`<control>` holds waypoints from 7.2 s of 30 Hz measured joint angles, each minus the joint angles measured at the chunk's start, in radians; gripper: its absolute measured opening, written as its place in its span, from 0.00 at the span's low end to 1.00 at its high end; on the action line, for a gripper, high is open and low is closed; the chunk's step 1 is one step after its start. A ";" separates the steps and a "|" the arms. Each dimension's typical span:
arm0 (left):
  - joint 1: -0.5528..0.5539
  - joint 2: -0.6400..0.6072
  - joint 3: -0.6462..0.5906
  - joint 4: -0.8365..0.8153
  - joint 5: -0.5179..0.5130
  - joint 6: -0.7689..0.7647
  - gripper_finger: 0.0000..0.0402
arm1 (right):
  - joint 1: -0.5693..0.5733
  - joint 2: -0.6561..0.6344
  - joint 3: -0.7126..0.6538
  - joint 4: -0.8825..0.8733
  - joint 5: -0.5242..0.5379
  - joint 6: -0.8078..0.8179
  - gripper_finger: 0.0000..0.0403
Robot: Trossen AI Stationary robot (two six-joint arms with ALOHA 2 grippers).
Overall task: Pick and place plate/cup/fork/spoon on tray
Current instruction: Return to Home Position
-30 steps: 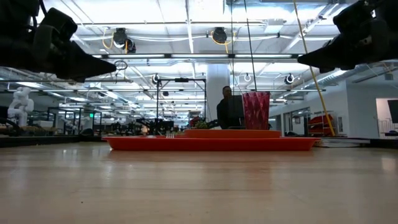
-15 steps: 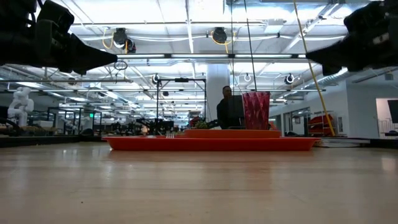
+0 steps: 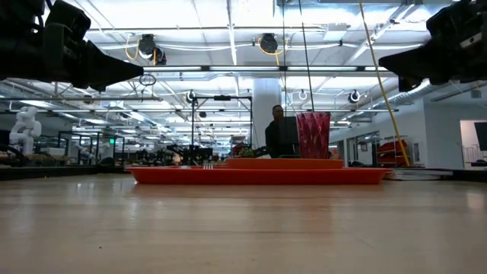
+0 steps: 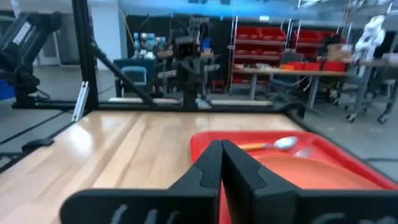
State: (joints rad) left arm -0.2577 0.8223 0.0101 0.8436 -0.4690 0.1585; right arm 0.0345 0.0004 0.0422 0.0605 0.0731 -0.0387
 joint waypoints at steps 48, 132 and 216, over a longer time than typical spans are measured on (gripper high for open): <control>0.255 -0.001 0.000 -0.024 0.382 -0.059 0.01 | 0.000 0.003 -0.003 0.060 -0.047 0.106 0.00; 0.274 -0.820 0.000 -0.826 0.521 -0.088 0.06 | 0.000 0.004 -0.003 0.062 -0.048 0.106 0.00; 0.274 -0.819 0.000 -0.825 0.521 -0.088 0.06 | 0.000 0.004 -0.003 0.062 -0.048 0.106 0.00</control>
State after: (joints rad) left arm 0.0162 0.0028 0.0101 0.0185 0.0517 0.0704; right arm 0.0344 0.0042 0.0391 0.1226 0.0250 0.0669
